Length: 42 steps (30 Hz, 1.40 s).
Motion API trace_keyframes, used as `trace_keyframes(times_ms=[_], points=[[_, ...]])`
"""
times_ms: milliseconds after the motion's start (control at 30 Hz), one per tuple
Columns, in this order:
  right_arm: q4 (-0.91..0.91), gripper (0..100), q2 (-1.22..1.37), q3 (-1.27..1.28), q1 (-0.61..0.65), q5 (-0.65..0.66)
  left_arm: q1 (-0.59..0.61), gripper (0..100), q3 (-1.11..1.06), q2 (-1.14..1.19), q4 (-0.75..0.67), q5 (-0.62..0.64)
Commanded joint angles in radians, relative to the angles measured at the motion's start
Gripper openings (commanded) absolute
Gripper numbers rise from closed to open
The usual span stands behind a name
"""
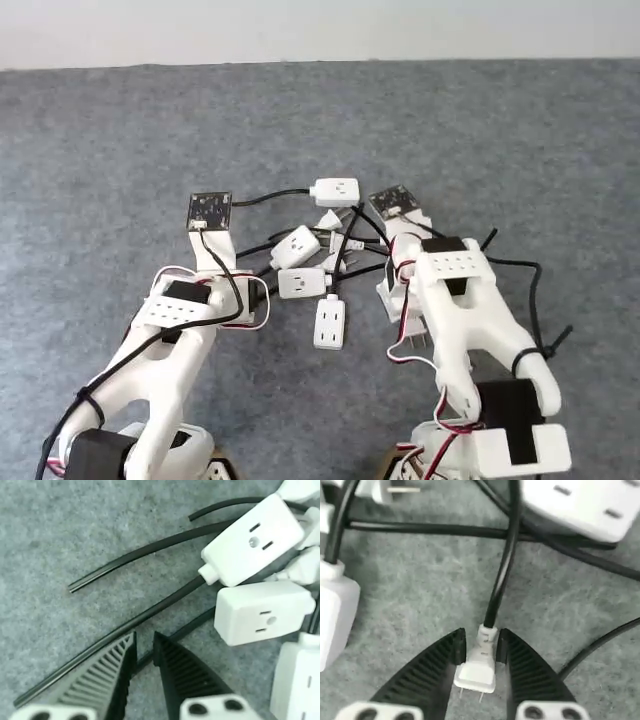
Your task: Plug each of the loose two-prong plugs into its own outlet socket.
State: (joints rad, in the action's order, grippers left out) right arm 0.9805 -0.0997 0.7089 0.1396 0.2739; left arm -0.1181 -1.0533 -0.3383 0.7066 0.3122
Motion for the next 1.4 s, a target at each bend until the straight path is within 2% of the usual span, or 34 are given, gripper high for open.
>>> trace_keyframes(times_ms=[0, 1367], points=[[-0.012, 11.7, -0.004, -0.066, -0.007, 0.011, 0.009, 6, 0.005, -0.029, -0.021, -0.002], [-0.033, 11.4, 0.062, -0.101, -0.013, 0.015, 0.009, 6, 0.004, -0.026, -0.02, -0.003]])
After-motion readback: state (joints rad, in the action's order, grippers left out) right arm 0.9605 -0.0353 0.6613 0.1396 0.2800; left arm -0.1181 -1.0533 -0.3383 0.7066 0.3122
